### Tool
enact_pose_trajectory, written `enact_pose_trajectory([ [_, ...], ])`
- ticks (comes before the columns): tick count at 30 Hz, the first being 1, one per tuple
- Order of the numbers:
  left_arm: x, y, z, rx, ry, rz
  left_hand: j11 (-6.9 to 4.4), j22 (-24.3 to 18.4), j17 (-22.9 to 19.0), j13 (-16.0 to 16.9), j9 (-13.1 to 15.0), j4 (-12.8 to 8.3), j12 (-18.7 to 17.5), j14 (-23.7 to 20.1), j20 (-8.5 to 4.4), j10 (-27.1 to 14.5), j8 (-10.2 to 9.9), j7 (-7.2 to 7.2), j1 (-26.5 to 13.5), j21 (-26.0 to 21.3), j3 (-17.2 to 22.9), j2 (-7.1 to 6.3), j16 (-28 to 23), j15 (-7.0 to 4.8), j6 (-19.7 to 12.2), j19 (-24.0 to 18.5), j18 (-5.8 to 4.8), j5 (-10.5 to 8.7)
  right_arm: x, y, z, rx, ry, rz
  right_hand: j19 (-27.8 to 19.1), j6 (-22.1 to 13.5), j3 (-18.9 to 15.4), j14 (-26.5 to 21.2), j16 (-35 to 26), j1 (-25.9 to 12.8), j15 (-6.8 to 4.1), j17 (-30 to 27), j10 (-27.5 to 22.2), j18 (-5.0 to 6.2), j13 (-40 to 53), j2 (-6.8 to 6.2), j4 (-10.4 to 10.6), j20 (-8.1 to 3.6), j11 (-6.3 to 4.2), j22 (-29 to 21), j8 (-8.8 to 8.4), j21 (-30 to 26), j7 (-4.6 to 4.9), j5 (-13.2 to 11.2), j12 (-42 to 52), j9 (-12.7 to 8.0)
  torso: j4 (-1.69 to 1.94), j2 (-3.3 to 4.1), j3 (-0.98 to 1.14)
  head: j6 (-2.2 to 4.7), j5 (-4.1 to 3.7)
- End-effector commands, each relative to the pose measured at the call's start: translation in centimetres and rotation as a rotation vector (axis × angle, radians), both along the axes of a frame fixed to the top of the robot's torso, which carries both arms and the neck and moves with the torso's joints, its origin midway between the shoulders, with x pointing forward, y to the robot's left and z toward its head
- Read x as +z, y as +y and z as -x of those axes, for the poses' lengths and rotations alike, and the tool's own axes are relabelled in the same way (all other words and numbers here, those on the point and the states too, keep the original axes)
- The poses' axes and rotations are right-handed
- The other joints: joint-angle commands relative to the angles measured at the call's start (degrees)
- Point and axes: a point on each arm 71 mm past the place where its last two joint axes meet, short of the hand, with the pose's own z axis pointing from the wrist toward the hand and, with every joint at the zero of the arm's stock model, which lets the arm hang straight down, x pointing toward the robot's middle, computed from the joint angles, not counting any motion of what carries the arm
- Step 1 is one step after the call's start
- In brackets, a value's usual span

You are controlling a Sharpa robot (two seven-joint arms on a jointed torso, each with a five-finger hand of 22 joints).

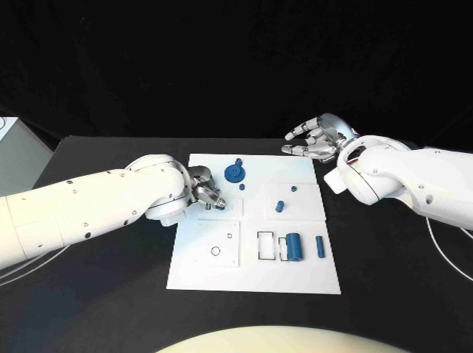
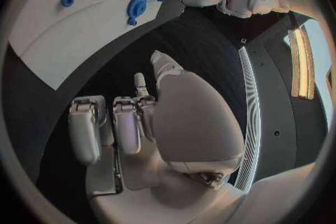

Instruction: Assemble the parts on the task board

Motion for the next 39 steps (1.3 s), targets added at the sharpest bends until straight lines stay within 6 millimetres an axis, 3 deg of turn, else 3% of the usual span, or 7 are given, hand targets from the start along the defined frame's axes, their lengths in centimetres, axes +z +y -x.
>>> enact_pose_trajectory([
  [1, -0.23, -0.27, 0.10, -0.009, 0.017, -0.005, -0.23, 7.4, 15.1, 0.0, 12.1, -4.9, 0.1, 6.0, -0.42, 0.7, 0.1, -4.33, 0.4, 0.3, 4.5, 1.04, 0.2, -0.54, 4.8, 1.6, -0.82, -0.20, -0.02, 0.12, 0.05, 0.018, -0.001, 0.007, 4.4, -0.4, 0.3, 5.0, -0.3, -0.7, 0.38, 10.4, 1.2, 0.04, 10.5, 0.06, -0.1, 0.52, 0.37, 12.9, 0.26, -0.3, 0.05, 0.2, -0.2, 0.0, -0.05, -0.02, -0.05, -0.02, 0.00],
  [19, -0.38, -0.89, 0.02, -0.030, 0.035, -0.019, -0.26, 7.6, 15.1, 0.3, 12.1, -4.6, 0.2, 6.0, -0.47, 0.8, -0.1, -4.40, 0.2, 0.3, 3.6, 1.13, 0.2, -0.56, 4.9, 1.7, -0.88, -0.69, -0.03, 0.05, 0.06, 0.017, -0.001, 0.007, 4.4, -0.4, 0.3, 5.0, -0.3, -0.7, 0.38, 10.4, 1.2, 0.04, 10.5, 0.06, -0.1, 0.52, 0.37, 12.9, 0.26, -0.3, 0.05, 0.2, -0.2, 0.0, -0.01, -0.03, -0.04, -0.22, -0.18],
  [27, -0.45, -0.89, -0.07, -0.029, 0.040, -0.027, -0.46, 7.6, 15.1, 0.3, 12.0, -3.2, 0.0, 6.0, -0.61, 0.8, -0.8, -4.76, -0.7, 0.3, -1.7, 0.31, 0.2, -0.73, 5.3, 1.7, -0.88, -1.45, -0.02, 0.00, 0.07, 0.016, -0.002, 0.007, 4.3, -0.5, 0.6, 5.0, -0.3, -1.1, 0.36, 10.3, 1.2, 0.08, 10.5, -0.03, -0.1, 0.50, 0.35, 12.8, 0.41, -0.4, 0.03, 0.3, -0.2, 0.0, -0.02, -0.05, -0.08, -0.28, -0.31],
  [31, -0.43, -0.82, -0.16, -0.023, 0.033, -0.027, -0.58, 7.6, 15.1, 0.4, 11.9, -1.8, -0.1, 6.0, -0.73, 0.6, -1.3, -4.90, -1.1, 0.2, -5.6, 0.05, 0.2, -0.85, 5.6, 1.7, -0.87, -2.97, -0.01, -0.03, 0.07, 0.015, -0.003, 0.007, 4.3, -0.5, 0.6, 5.0, -0.3, -1.1, 0.36, 10.3, 1.2, 0.08, 10.5, -0.03, -0.1, 0.50, 0.35, 12.8, 0.41, -0.4, 0.03, 0.3, -0.2, 0.0, -0.04, -0.05, -0.07, -0.17, -0.33],
  [32, -0.42, -0.79, -0.18, -0.021, 0.031, -0.027, -0.60, 7.6, 15.1, 0.3, 11.8, -1.1, -0.2, 6.0, -0.76, 0.5, -1.5, -4.92, -1.1, 0.2, -6.8, 0.12, 0.2, -0.86, 5.8, 1.7, -0.88, -5.09, -0.01, -0.03, 0.07, 0.015, -0.003, 0.007, 4.3, -0.5, 0.6, 5.0, -0.3, -1.2, 0.36, 10.2, 1.2, 0.08, 10.4, -0.06, -0.1, 0.50, 0.35, 12.8, 0.43, -0.4, 0.03, 0.3, -0.3, 0.0, -0.05, -0.04, -0.06, -0.12, -0.34],
  [35, -0.39, -0.69, -0.26, -0.015, 0.024, -0.028, -0.54, 7.6, 15.1, 0.3, 11.7, 0.6, -0.3, 6.0, -0.77, 0.4, -1.8, -4.85, -1.6, 0.2, -9.1, -0.23, 0.2, -0.84, 6.0, 1.7, -0.86, -8.88, 0.00, -0.06, 0.07, 0.014, -0.004, 0.007, 4.3, -0.5, 0.6, 5.0, -0.3, -1.2, 0.36, 10.2, 1.2, 0.08, 10.4, -0.06, -0.1, 0.50, 0.35, 12.8, 0.43, -0.4, 0.03, 0.3, -0.3, 0.0, -0.06, -0.03, -0.07, -0.10, -0.38],
  [39, -0.37, -0.57, -0.34, -0.009, 0.016, -0.029, -0.50, 7.5, 15.1, 0.3, 11.7, 3.1, -0.3, 6.0, -0.74, 0.2, -2.0, -4.81, -2.3, 0.1, -12.3, -1.13, 0.2, -0.81, 6.2, 1.7, -0.85, -9.97, 0.00, -0.09, 0.07, 0.014, -0.005, 0.007, 4.3, -0.5, 0.6, 5.0, -0.3, -1.2, 0.36, 10.2, 1.1, 0.12, 10.4, -0.09, -0.1, 0.50, 0.35, 12.7, 0.43, -0.6, 0.03, 0.2, -0.3, 0.0, -0.04, -0.05, -0.10, -0.10, -0.40],
])
